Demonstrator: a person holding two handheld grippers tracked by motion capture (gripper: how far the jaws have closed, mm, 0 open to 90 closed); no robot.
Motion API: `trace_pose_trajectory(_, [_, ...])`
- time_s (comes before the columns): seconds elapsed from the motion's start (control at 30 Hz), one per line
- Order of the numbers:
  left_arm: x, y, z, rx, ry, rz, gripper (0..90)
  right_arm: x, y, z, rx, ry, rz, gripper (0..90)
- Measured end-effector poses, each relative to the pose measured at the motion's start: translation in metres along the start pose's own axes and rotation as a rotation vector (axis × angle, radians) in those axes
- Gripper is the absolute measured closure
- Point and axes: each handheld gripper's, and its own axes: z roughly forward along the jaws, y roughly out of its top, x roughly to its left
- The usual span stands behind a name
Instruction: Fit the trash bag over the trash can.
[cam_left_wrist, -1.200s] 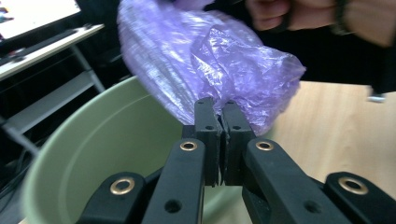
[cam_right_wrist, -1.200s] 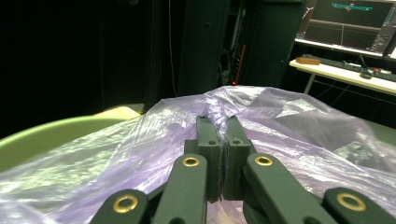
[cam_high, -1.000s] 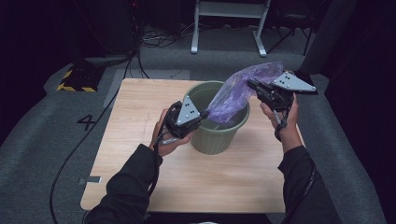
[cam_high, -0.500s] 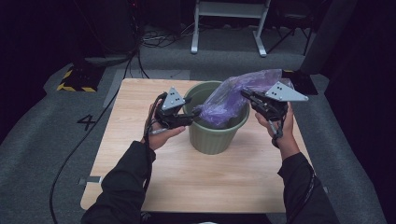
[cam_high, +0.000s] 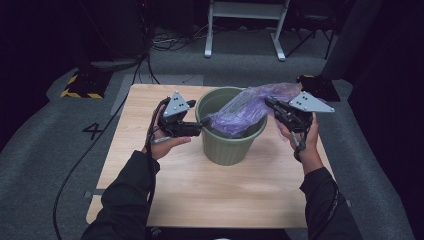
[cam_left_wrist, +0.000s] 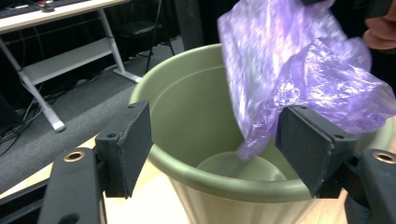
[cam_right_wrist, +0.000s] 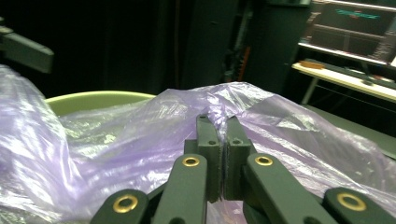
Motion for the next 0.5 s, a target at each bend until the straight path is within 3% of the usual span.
trace_pose_trajectory(0.23, [0.008, -0.005, 0.004, 0.017, -0.022, -0.023, 23.4, -0.01, -0.003, 0.0, -0.002, -0.071, 0.038, 89.1])
trace_pose_trajectory(0.4, [0.009, -0.006, -0.001, -0.002, -0.035, -0.033, 22.6, -0.016, -0.003, 0.0, -0.005, -0.128, 0.059, 89.1])
trace_pose_trajectory(0.5, [0.007, -0.005, -0.001, -0.004, -0.04, -0.027, 22.6, -0.016, -0.003, 0.0, -0.017, -0.111, 0.073, 89.0])
